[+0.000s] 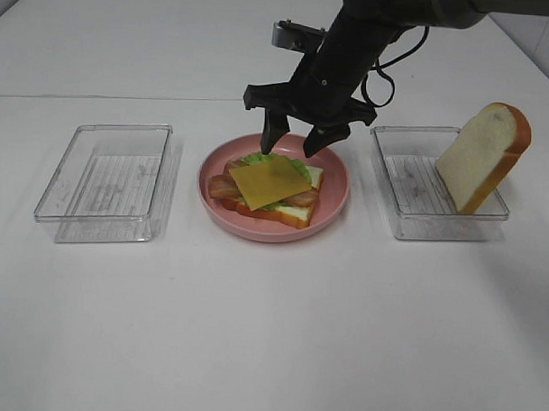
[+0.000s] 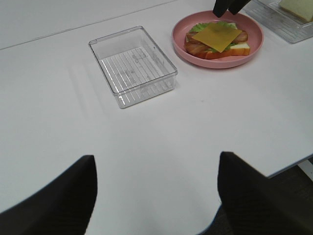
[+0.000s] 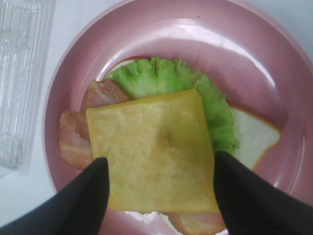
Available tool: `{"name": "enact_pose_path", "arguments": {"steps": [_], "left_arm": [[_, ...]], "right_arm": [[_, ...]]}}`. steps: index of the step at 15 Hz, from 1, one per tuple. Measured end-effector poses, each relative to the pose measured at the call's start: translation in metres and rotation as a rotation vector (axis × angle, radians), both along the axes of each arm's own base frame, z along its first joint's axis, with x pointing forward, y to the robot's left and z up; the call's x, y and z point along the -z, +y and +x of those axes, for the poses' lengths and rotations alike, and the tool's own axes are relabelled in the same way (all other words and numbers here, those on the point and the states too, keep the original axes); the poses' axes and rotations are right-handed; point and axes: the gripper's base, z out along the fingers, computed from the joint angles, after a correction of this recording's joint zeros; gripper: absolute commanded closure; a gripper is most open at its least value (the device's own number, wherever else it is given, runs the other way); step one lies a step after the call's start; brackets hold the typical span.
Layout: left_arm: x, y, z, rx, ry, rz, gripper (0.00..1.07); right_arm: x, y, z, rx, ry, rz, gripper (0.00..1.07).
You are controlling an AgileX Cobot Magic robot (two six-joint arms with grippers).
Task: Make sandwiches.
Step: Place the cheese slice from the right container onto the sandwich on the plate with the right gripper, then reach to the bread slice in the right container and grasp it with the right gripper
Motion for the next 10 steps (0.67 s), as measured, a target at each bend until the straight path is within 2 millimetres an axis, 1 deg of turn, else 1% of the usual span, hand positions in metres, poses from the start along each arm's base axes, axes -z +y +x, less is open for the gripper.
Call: {"name": "enact_pose_path", "arguments": {"steps": [2, 4, 6, 8, 10], "left_arm": [[0.000, 0.000, 0.000, 0.000, 0.000, 0.000, 0.39], [0.000, 0.000, 0.000, 0.000, 0.000, 0.000, 0.39], [0.000, 0.000, 0.000, 0.000, 0.000, 0.000, 0.39], [0.000, 0.000, 0.000, 0.000, 0.000, 0.000, 0.39], [0.000, 0.000, 0.000, 0.000, 0.000, 0.000, 0.39]], "right_arm": [[-0.005, -0.003, 0.000, -0.004, -0.021, -0.028, 0.40], [-0.030, -0.009, -0.003, 0.004, -0.073, -0.051, 0.40], [-0.063, -0.022, -0.007, 0.010, -0.130, -0.079, 0.40], [-0.090, -0.052, -0.005, 0.061, -0.154, -0.090, 0.40], [-0.113, -0.094, -0.002, 0.139, -0.168, -0.116, 0.40]]}}
